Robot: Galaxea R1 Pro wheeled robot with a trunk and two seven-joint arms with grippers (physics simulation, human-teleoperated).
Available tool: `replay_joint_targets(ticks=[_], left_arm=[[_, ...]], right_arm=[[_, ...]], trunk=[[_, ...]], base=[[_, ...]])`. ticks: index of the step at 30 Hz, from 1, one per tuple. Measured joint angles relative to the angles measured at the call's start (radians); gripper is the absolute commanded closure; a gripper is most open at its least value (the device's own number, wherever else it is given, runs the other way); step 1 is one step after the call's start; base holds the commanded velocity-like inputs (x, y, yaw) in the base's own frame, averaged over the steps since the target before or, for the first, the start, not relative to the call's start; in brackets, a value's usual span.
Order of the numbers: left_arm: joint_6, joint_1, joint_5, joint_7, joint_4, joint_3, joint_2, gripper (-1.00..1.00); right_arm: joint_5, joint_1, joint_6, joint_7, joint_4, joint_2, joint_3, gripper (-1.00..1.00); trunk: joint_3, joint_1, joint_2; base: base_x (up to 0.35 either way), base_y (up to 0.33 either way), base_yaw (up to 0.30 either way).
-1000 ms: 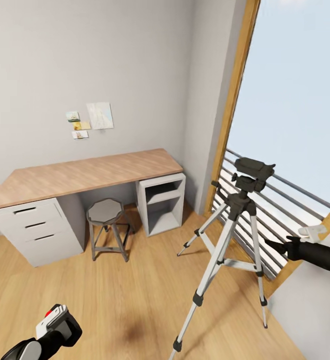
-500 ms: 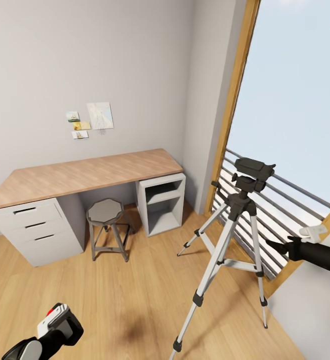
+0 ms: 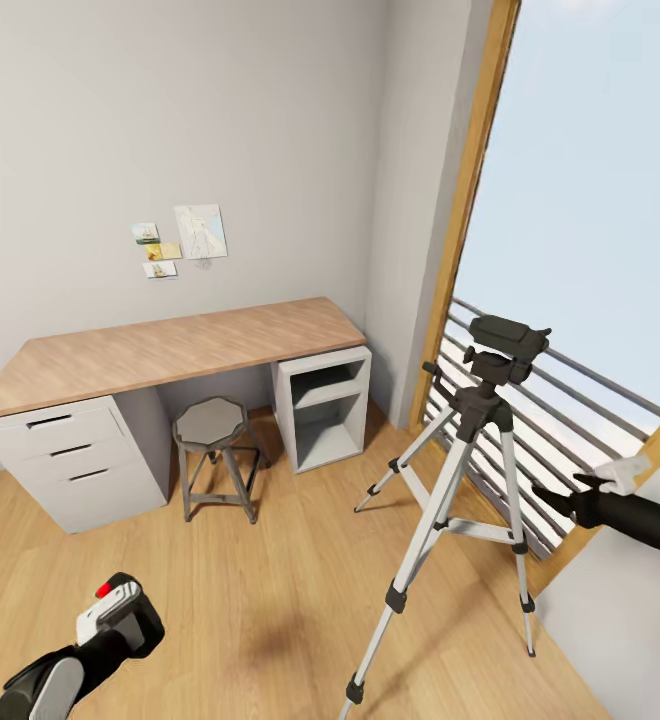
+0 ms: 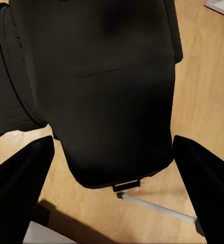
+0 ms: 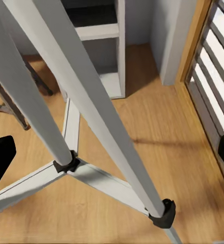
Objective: Attach the digital camera to the camera tripod in the bedroom.
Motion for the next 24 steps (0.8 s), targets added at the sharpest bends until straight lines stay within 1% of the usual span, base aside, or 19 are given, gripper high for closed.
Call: replay_joint_targets(ticks=[1, 3, 5, 8, 10, 11, 12, 14, 15, 16, 17, 18, 20, 22, 23, 24], left_arm=[[0.000, 0.000, 0.002, 0.000, 0.000, 0.000, 0.000, 1.00], [0.006, -0.003, -0.021, -0.002, -0.026, -0.003, 0.013, 1.00], [0.010, -0.006, -0.035, -0.005, -0.056, -0.006, 0.023, 1.00], [0.023, -0.026, -0.043, -0.009, -0.090, -0.021, 0.030, 1.00], [0.054, -0.056, -0.044, -0.011, -0.103, -0.037, 0.030, 1.00], [0.056, -0.056, -0.051, -0.011, -0.103, -0.037, 0.030, 1.00], [0.077, -0.074, -0.044, -0.012, -0.107, -0.044, 0.030, 1.00], [0.138, -0.119, -0.045, -0.014, -0.114, -0.055, 0.025, 1.00], [0.174, -0.144, -0.044, -0.014, -0.117, -0.059, 0.022, 1.00], [0.250, -0.199, -0.040, -0.013, -0.119, -0.064, 0.012, 1.00], [0.287, -0.235, -0.034, -0.010, -0.122, -0.066, 0.005, 1.00], [0.319, -0.270, -0.044, -0.007, -0.120, -0.066, -0.003, 1.00], [0.362, -0.343, -0.042, 0.004, -0.113, -0.069, -0.020, 1.00], [0.390, -0.416, -0.041, 0.022, -0.093, -0.072, -0.039, 1.00], [0.414, -0.515, -0.059, 0.060, 0.003, -0.074, -0.086, 1.00], [0.408, -0.575, -0.011, 0.081, 0.003, -0.074, -0.111, 1.00]], right_arm=[[0.000, 0.000, -0.001, 0.000, 0.001, 0.000, 0.000, -1.00], [0.000, -0.001, -0.044, 0.001, 0.035, -0.001, 0.002, -1.00], [0.000, -0.001, -0.084, 0.001, 0.062, -0.001, 0.004, -1.00], [-0.001, -0.002, -0.125, 0.002, 0.087, -0.002, 0.005, -1.00], [-0.001, -0.002, -0.141, 0.003, 0.097, -0.002, 0.006, -1.00], [-0.001, -0.002, -0.142, 0.003, 0.097, -0.002, 0.006, -1.00], [-0.001, -0.002, -0.147, 0.003, 0.100, -0.002, 0.007, -1.00], [-0.001, -0.001, -0.156, 0.005, 0.106, -0.002, 0.007, -1.00], [-0.001, -0.001, -0.159, 0.010, 0.108, -0.002, 0.007, -1.00], [-0.001, -0.001, -0.164, 0.029, 0.111, -0.002, 0.007, -1.00], [0.000, -0.001, -0.167, 0.042, 0.112, -0.002, 0.007, -1.00], [0.001, -0.001, -0.171, 0.056, 0.113, -0.002, 0.007, -1.00], [0.001, -0.001, -0.180, 0.079, 0.114, -0.002, 0.006, -1.00], [0.002, -0.001, -0.190, 0.093, 0.115, -0.002, 0.005, -1.00], [0.002, -0.001, -0.202, 0.106, 0.116, -0.001, 0.005, -1.00], [0.003, -0.001, -0.205, 0.110, 0.116, -0.001, 0.005, -1.00]], trunk=[[0.000, 0.000, 0.000], [0.000, 0.000, 0.000], [0.000, 0.000, 0.000], [0.000, 0.000, 0.000], [0.000, 0.000, 0.000], [0.000, 0.000, 0.000], [0.000, 0.000, 0.000], [0.000, 0.000, 0.000], [0.000, 0.000, 0.000], [0.000, 0.000, 0.000], [0.000, 0.000, 0.000], [0.000, 0.000, 0.000], [0.000, 0.000, 0.000], [0.000, 0.000, 0.000], [0.000, 0.000, 0.000], [0.000, 0.000, 0.000]], base=[[0.000, 0.000, 0.000], [0.000, 0.000, 0.000], [0.000, 0.000, 0.000], [0.000, 0.000, 0.000], [0.000, 0.000, 0.000], [0.000, 0.000, 0.000], [0.000, 0.000, 0.000], [0.000, 0.000, 0.000], [0.000, 0.000, 0.000], [0.000, 0.000, 0.000], [0.000, 0.000, 0.000], [0.000, 0.000, 0.000], [0.000, 0.000, 0.000], [0.000, 0.000, 0.000], [0.000, 0.000, 0.000], [0.000, 0.000, 0.000]])
